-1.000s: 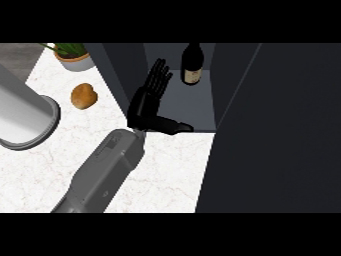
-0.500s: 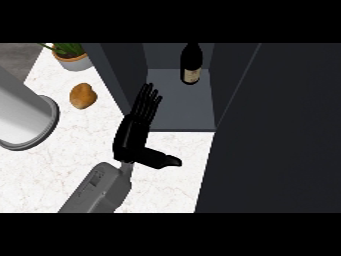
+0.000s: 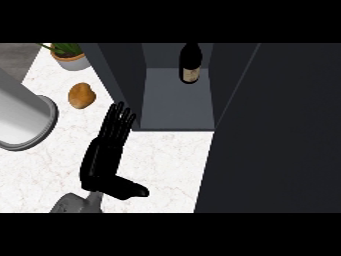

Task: Pick up the wine, place it into the cabinet and close the cabinet

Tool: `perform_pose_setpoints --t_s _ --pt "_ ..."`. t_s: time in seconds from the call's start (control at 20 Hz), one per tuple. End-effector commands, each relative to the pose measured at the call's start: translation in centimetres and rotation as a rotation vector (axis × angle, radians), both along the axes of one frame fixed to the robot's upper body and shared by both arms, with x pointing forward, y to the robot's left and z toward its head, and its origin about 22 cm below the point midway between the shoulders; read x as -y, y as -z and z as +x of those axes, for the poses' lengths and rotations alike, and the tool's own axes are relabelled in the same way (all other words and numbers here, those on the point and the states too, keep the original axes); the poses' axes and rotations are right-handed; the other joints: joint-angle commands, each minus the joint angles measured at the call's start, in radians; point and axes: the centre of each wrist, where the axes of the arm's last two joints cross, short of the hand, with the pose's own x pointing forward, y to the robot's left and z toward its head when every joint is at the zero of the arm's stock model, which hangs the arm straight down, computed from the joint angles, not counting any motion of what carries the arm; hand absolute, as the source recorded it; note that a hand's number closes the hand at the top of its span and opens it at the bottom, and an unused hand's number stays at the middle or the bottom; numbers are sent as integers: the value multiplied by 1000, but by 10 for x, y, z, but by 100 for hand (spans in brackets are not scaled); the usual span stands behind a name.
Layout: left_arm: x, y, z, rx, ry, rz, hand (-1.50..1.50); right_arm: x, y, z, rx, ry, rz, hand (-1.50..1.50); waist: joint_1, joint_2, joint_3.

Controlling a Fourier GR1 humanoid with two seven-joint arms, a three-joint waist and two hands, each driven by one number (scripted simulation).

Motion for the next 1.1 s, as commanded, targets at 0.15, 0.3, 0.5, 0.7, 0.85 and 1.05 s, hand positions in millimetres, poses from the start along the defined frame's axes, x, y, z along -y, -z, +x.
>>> perform_pose_setpoints --t_s 0.15,0.3,0.5,0.7,0.85,1.05 --pt "-49 -21 -9 51 -57 31 -150 -7 -40 -33 -117 -271 84 -150 -5 -4 0" --pt "-54 -11 -22 50 -65 41 -150 -9 -34 -31 -110 -394 48 150 3 0 1" --pt "-91 -18 -30 75 -91 65 -150 -9 -37 -31 -111 -454 26 150 9 4 0" --pt "-116 -23 -31 80 -117 62 -150 -15 -40 -36 -102 -450 17 150 0 3 -2" --pt "-143 -30 -32 82 -123 82 -150 -17 -42 -35 -86 -436 67 150 4 2 -2" --pt "-164 -34 -33 91 -128 100 -150 -20 -43 -30 -71 -464 46 150 11 5 -3"
